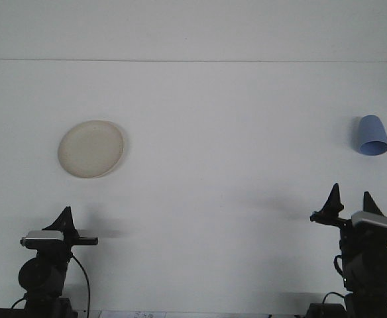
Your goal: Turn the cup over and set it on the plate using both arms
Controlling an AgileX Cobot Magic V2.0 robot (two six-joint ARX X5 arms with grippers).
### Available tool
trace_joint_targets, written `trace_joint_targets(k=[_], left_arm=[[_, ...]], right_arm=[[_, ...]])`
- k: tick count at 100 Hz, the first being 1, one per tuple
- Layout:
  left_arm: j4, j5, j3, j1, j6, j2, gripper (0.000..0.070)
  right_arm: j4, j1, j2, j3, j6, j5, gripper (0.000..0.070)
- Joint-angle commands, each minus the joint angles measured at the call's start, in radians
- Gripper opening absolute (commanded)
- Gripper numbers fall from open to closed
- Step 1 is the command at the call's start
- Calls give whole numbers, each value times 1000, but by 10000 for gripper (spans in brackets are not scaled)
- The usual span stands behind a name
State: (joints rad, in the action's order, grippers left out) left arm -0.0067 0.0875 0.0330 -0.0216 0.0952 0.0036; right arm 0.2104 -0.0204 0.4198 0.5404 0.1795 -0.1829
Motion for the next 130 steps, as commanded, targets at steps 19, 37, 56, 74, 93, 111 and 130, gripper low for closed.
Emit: trace_joint_targets(k=[19,37,56,74,93,111,130], left_arm=[[11,1,-19,3,5,-1,15],[11,1,-19,3,5,-1,15],[11,1,-19,3,5,-1,15],[11,1,-19,3,5,-1,15],[11,1,-19,3,5,-1,15],[11,1,-19,3,5,-1,15],[11,1,-19,3,5,-1,15]], right_arm=[[-115,-100,412,101,-180,-63,505],[-253,-264,653,112,-190,85,501],[-454,-464,867,114,-261,285,494],[-595,-595,1069,166,-274,406,494],[-623,-641,1262,316,-294,500,494],[-623,-642,1413,450,-336,527,485],[-653,-640,1543,579,-345,547,475]])
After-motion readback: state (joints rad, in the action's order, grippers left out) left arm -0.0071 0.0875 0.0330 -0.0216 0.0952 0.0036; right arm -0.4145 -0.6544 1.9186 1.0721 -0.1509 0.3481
